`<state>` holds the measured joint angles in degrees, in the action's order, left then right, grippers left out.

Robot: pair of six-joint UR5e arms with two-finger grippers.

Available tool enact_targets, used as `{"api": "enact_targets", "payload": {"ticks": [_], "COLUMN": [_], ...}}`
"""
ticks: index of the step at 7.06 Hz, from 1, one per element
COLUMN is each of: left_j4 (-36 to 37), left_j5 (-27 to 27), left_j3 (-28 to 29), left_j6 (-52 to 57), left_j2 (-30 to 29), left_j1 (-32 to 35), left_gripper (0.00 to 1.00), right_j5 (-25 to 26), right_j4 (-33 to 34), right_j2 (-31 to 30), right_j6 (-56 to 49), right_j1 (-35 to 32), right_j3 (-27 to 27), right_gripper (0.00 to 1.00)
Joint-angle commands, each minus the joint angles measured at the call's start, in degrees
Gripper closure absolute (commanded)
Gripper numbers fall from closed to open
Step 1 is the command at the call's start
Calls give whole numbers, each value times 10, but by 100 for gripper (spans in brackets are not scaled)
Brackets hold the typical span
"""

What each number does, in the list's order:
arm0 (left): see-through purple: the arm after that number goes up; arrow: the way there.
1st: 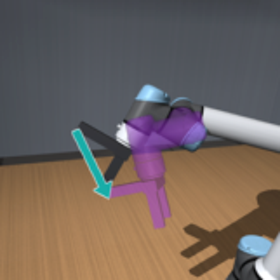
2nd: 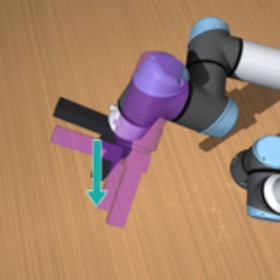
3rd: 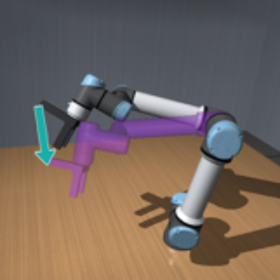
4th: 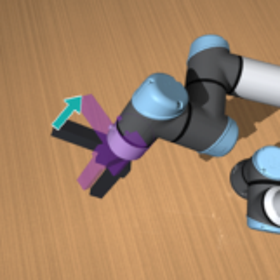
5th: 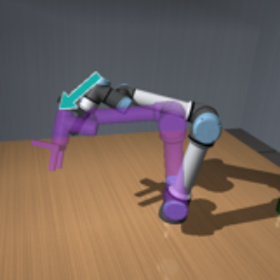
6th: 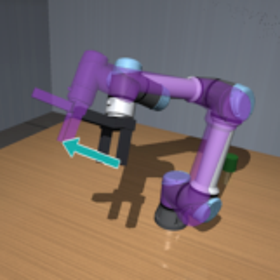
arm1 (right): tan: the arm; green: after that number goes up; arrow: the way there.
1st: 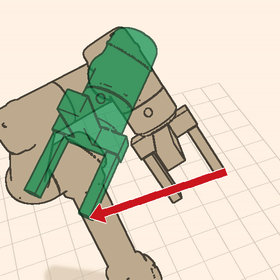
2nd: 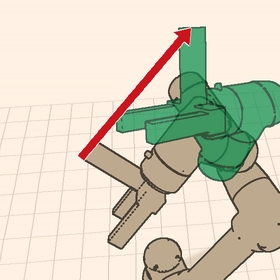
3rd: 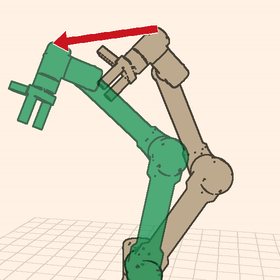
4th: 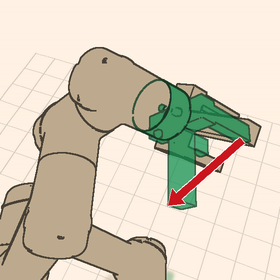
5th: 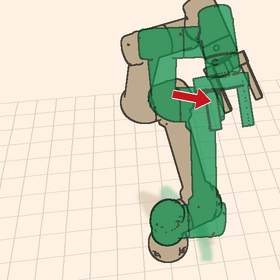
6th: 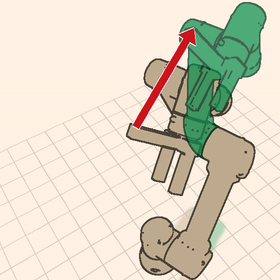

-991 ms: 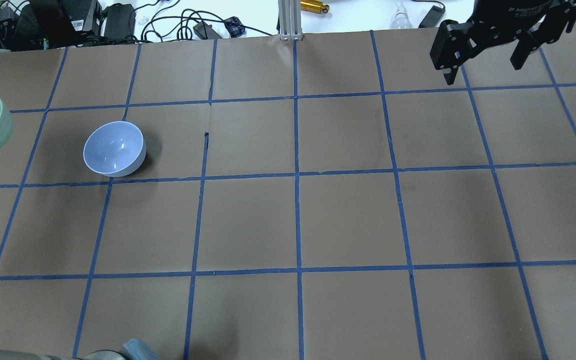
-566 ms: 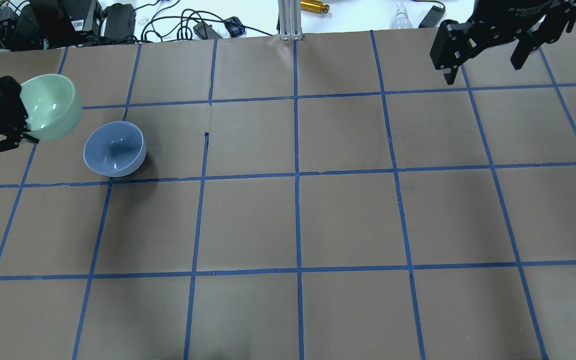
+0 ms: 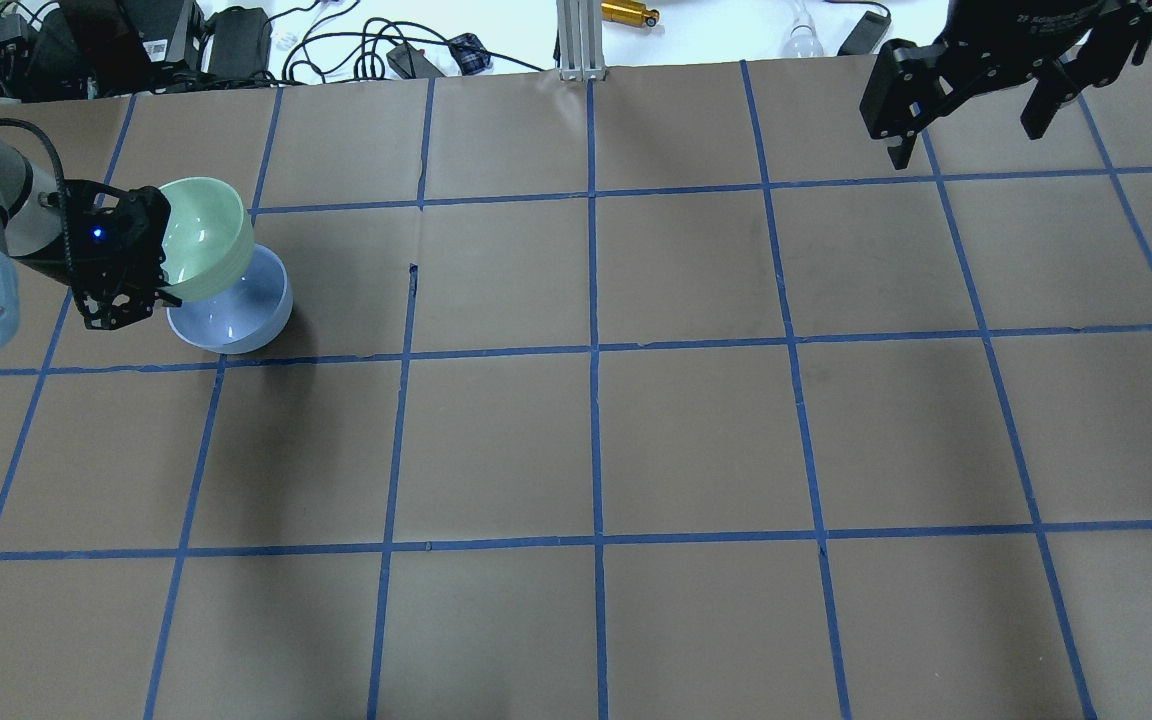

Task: Stack green bowl on blue bowl
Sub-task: 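Carry the green bowl with the left gripper over the blue bowl, then lower the green bowl into the blue bowl with the left gripper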

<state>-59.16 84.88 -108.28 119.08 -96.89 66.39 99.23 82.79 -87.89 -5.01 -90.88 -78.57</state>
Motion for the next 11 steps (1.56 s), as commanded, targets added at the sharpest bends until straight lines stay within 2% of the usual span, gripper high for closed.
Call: {"api": "enact_targets", "payload": {"ticks": [1, 6, 7, 8, 9, 11], "left_j4": [23, 33, 33, 31, 26, 17], "left_j5": [2, 14, 14, 13, 14, 10], "left_j3": [-4, -9, -9, -10, -9, -4], "left_j6": [-1, -1, -4, -35, -51, -73], "left_j2": [-22, -43, -43, -42, -38, -21], "left_j1": [0, -1, 0, 0, 1, 6], "left_gripper": [100, 100, 77, 22, 15, 15], "right_j5": [0, 0, 0, 0, 0, 0], "right_j4": [0, 0, 0, 0, 0, 0], "right_j2": [0, 0, 0, 0, 0, 0], "right_j6": [0, 0, 0, 0, 0, 0], "right_j1": [0, 0, 0, 0, 0, 0], "right_j3": [0, 0, 0, 0, 0, 0], "right_gripper": [0, 0, 0, 0, 0, 0]}}
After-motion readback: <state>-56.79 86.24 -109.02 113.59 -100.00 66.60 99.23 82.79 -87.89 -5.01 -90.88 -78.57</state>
